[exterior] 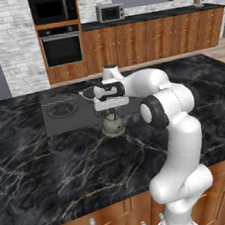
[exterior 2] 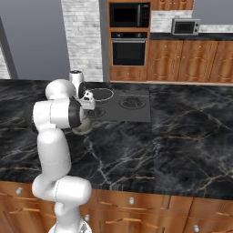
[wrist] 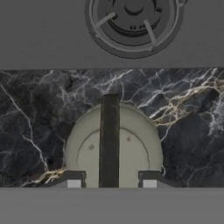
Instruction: Pick the kettle from the counter and place it on a stove burner. Then turn the burner on.
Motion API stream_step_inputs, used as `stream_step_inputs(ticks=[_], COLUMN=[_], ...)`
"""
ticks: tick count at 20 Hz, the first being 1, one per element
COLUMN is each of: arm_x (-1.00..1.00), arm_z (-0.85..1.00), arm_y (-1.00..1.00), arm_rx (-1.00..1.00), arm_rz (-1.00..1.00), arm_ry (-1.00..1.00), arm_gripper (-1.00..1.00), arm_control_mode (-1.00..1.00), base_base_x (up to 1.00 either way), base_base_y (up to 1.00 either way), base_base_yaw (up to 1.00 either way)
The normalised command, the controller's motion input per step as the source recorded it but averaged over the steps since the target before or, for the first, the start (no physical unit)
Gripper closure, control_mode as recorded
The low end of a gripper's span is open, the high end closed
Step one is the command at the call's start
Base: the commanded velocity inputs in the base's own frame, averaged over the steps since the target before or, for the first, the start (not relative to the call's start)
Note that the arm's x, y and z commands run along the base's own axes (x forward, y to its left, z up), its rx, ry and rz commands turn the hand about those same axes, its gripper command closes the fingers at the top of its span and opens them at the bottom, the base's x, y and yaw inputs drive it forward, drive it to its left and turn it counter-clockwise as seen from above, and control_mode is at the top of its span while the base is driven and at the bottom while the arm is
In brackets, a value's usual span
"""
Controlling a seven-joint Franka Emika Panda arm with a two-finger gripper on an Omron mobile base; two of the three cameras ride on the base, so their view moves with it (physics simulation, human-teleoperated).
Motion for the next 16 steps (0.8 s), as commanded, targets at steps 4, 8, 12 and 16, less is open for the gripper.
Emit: stream_step_inputs(ticks=[4,8,12,16], arm_x=[-0.04,-0.52,-0.78,-0.98], arm_z=[0.2,0.89,1.0,1.0], arm_y=[0.0,0.0,0.0,-0.19], arm_rx=[0.0,0.01,0.02,0.11], arm_rz=[0.0,0.0,0.0,0.0], arm_ry=[-0.09,-0.4,-0.56,-0.51], arm_gripper=[1.0,1.0,1.0,1.0], arm_control_mode=[-1.0,-1.0,-1.0,-1.0], base_base_x=[0.0,0.0,0.0,0.0], base_base_y=[0.0,0.0,0.0,0.0], base_base_yaw=[0.0,0.0,0.0,0.0])
